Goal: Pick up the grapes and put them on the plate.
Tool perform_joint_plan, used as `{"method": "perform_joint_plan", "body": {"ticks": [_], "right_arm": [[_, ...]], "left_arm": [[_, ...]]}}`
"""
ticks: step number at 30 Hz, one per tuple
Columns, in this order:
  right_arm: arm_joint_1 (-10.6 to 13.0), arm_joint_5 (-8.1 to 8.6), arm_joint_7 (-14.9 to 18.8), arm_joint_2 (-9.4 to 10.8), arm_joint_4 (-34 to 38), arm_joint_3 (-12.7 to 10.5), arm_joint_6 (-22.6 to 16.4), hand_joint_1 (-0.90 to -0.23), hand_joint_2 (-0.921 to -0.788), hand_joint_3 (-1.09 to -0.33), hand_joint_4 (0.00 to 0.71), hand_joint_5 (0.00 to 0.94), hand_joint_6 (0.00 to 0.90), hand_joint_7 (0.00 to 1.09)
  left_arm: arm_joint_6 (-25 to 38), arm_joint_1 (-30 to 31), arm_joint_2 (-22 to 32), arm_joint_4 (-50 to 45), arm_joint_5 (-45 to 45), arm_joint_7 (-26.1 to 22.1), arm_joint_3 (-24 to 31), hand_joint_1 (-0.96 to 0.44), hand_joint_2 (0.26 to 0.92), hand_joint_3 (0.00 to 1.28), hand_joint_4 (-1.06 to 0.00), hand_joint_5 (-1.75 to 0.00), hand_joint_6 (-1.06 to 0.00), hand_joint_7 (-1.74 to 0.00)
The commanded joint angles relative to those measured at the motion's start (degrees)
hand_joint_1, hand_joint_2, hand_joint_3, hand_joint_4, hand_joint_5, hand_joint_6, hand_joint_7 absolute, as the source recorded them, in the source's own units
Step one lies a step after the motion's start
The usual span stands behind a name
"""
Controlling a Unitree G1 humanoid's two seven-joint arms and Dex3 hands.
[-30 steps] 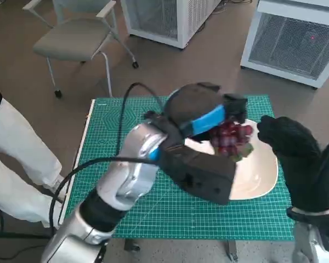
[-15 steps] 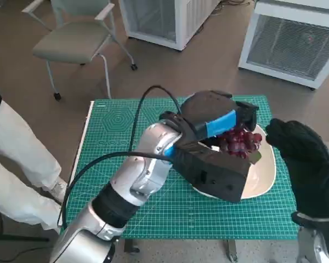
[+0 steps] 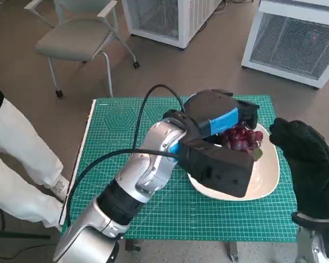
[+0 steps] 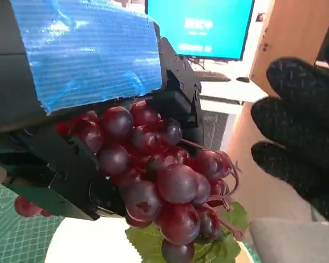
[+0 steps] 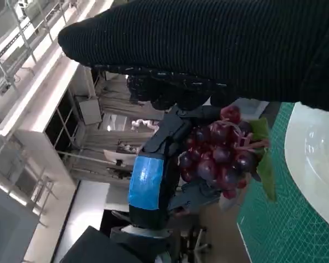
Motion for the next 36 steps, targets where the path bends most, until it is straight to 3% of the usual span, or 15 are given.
{"method": "perform_joint_plan", "body": {"ticks": [1,4,6,8,16,20,30,36], "right_arm": [[1.4,-0.63,-0.8,0.4,-0.1,0.3,0.1,-0.323,-0.921,-0.589,0.398,0.874,0.282,1.01],[1.4,-0.75,-0.9,0.4,-0.1,0.3,0.0,-0.323,-0.921,-0.588,0.398,0.871,0.282,1.01],[1.4,-0.80,-0.9,0.3,0.0,0.4,-0.1,-0.323,-0.921,-0.587,0.398,0.868,0.283,1.01],[1.3,-0.87,-1.0,0.4,0.2,0.4,-0.2,-0.322,-0.921,-0.586,0.399,0.866,0.283,1.01],[0.9,-0.74,-0.9,0.2,0.8,0.4,-0.4,-0.319,-0.921,-0.583,0.402,0.859,0.285,1.01],[0.9,-0.68,-0.8,0.1,1.0,0.5,-0.4,-0.317,-0.921,-0.583,0.403,0.856,0.285,1.01],[0.8,-0.50,-0.5,0.1,1.1,0.8,-0.3,-0.317,-0.921,-0.583,0.406,0.851,0.286,1.00],[0.7,-0.14,-0.2,-0.1,1.1,1.0,-0.2,-0.317,-0.921,-0.583,0.406,0.850,0.286,1.00]], "left_arm": [[-1.5,-0.1,-0.7,0.1,-2.2,0.0,0.6,-0.01,0.884,0.16,-0.48,-1.05,-0.47,-0.95],[-2.3,-0.1,-0.5,0.9,-3.0,-0.7,0.4,-0.04,0.862,0.07,-0.43,-0.42,-0.43,-0.42],[-2.7,-0.3,-0.3,1.5,-3.1,-0.8,0.1,-0.07,0.855,0.04,-0.39,-0.20,-0.41,-0.24],[-3.2,-0.5,-0.1,2.0,-2.5,-0.5,-0.4,-0.11,0.846,0.02,-0.34,-0.10,-0.39,-0.15],[-4.5,-0.9,0.1,4.0,-0.3,2.1,-1.3,-0.27,0.837,0.00,-0.25,-0.01,-0.36,-0.04],[-5.9,-0.7,0.1,6.1,-0.4,4.2,-0.9,-0.34,0.862,0.01,-0.24,0.00,-0.35,-0.03],[-9.7,1.8,1.4,9.9,1.9,15.2,-0.7,-0.40,0.910,0.02,-0.23,0.00,-0.36,-0.02],[-14.5,4.9,3.5,10.2,-3.3,18.4,3.8,-0.42,0.920,0.02,-0.22,0.00,-0.37,-0.02]]}}
